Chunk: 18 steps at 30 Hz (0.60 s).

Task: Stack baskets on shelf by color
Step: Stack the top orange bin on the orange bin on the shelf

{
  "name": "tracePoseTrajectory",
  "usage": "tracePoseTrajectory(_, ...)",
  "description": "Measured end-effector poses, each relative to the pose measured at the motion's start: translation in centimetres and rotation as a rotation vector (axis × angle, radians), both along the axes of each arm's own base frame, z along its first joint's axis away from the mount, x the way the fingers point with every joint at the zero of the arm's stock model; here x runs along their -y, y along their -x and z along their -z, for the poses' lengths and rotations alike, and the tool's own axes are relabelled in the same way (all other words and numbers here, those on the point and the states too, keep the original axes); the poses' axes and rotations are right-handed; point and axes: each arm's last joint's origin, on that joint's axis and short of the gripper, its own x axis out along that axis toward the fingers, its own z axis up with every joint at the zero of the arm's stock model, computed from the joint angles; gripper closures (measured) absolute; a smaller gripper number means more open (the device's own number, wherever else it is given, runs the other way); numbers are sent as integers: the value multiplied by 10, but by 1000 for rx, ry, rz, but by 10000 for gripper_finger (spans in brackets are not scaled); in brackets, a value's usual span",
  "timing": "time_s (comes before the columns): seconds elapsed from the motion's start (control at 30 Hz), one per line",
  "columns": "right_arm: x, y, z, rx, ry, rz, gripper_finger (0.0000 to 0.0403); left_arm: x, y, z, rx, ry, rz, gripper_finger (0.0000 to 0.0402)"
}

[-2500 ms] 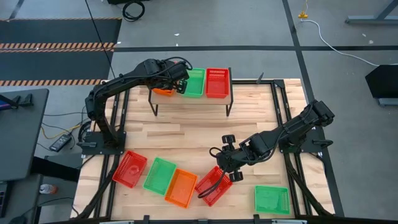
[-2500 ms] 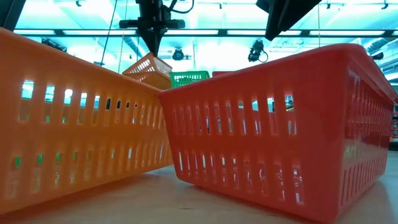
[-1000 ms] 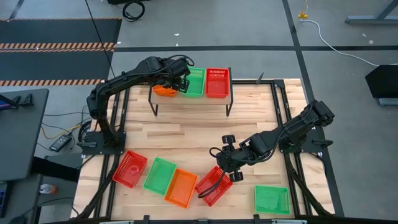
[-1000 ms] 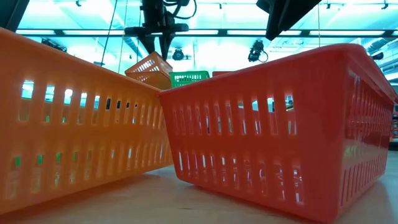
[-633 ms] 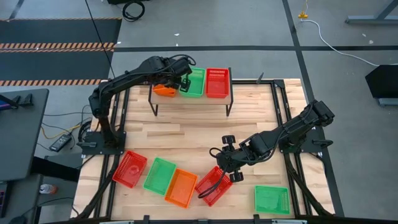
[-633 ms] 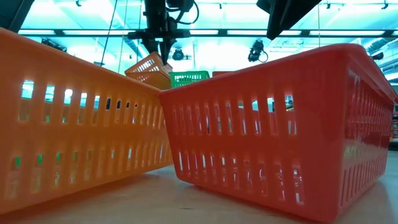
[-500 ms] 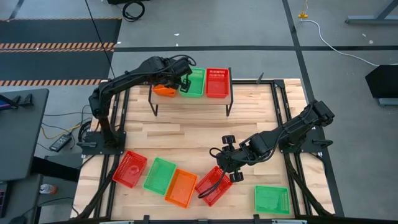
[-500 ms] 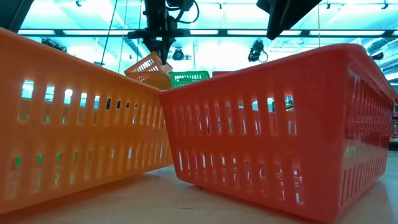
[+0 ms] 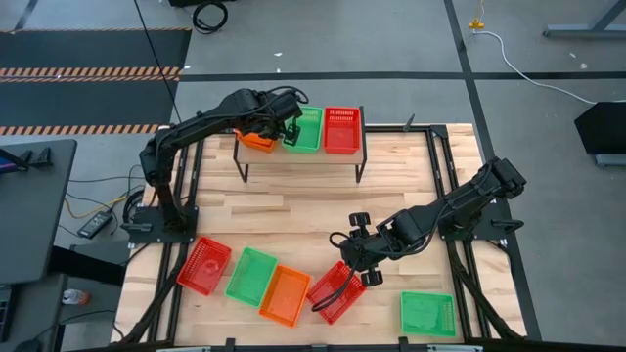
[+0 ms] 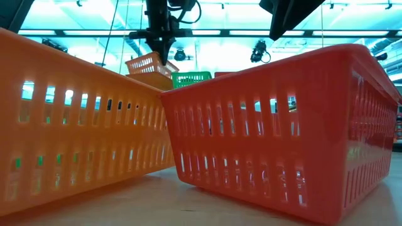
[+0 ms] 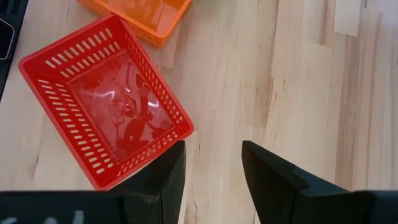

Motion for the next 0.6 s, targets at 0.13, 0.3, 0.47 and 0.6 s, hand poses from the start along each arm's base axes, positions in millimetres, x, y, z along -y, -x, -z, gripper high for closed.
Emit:
tracePoseTrajectory(0.13, 0, 0, 0, 0, 0, 0, 239, 0, 0, 0, 3, 0, -4, 340)
tracePoseTrajectory(0.3, 0, 0, 0, 0, -1, -1, 239, 0, 0, 0, 2, 1, -3, 338)
tracePoseTrajectory(0.47, 0, 0, 0, -1, -2, -1, 239, 2, -1, 0, 7, 2, 8, 349)
tracePoseTrajectory(0.6, 0, 0, 0, -1, -1, -1, 239, 2, -3, -2, 30, -9, 19, 350)
